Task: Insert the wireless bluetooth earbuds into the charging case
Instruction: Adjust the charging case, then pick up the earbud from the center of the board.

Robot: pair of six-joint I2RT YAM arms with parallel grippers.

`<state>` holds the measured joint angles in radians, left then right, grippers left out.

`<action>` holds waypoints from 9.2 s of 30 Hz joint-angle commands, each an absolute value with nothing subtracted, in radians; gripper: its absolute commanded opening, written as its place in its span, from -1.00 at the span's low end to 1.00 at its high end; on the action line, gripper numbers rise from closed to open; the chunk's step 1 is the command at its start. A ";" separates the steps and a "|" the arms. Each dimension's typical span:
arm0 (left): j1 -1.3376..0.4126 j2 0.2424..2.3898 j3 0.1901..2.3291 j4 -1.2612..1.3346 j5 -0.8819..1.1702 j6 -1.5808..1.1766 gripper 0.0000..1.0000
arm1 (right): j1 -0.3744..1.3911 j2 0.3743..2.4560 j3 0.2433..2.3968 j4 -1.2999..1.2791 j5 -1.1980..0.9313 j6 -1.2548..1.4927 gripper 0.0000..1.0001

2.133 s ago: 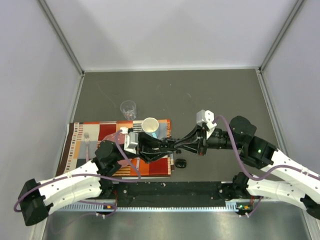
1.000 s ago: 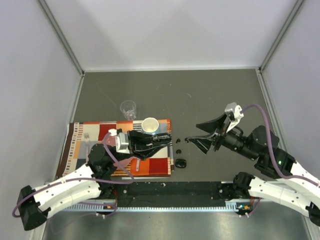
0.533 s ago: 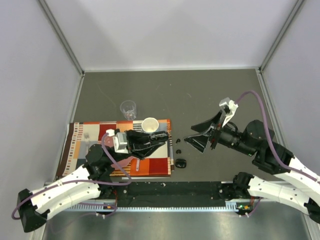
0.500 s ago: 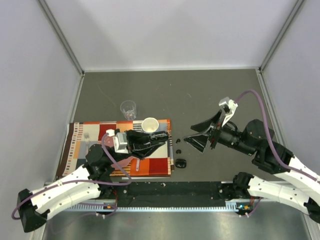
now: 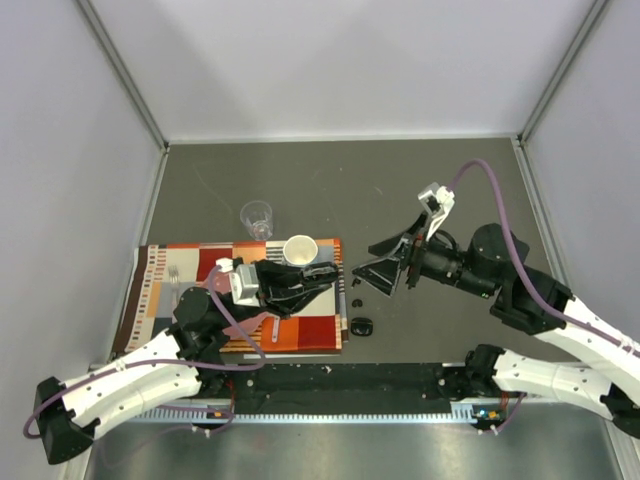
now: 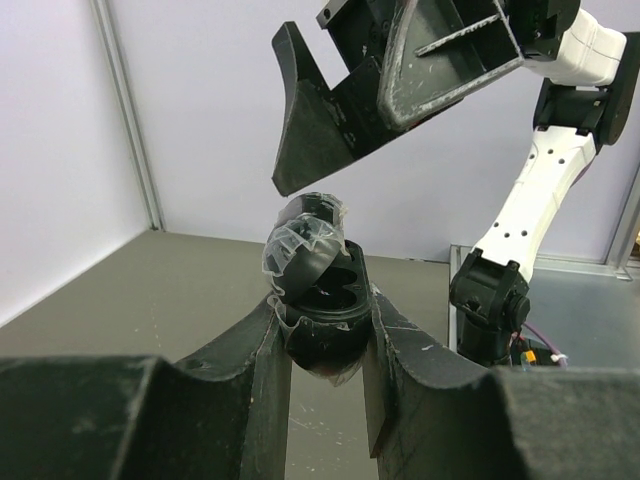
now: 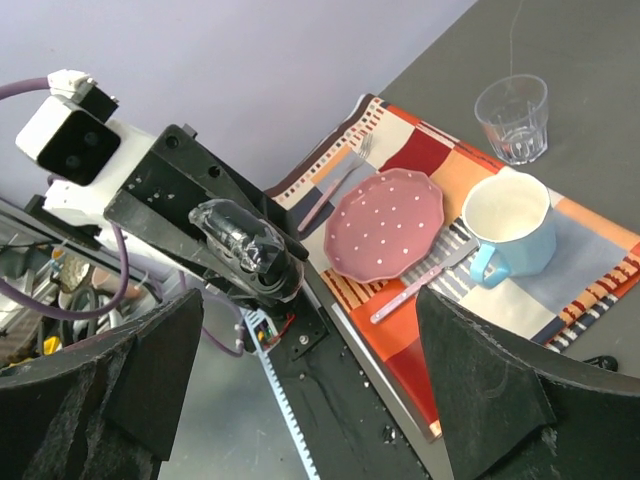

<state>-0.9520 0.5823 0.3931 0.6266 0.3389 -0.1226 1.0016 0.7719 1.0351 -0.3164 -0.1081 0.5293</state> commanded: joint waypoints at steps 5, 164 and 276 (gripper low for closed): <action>-0.956 0.581 0.430 0.661 0.337 -0.103 -1.00 | 1.008 0.816 1.092 -0.284 -0.130 0.566 0.75; -0.956 0.459 0.380 0.575 0.328 -0.138 -1.00 | 0.686 1.597 0.729 -0.180 -0.341 0.505 -0.46; -0.956 0.690 0.492 0.592 0.433 -0.215 -1.00 | 0.750 0.721 1.118 -0.356 -0.629 0.256 -1.00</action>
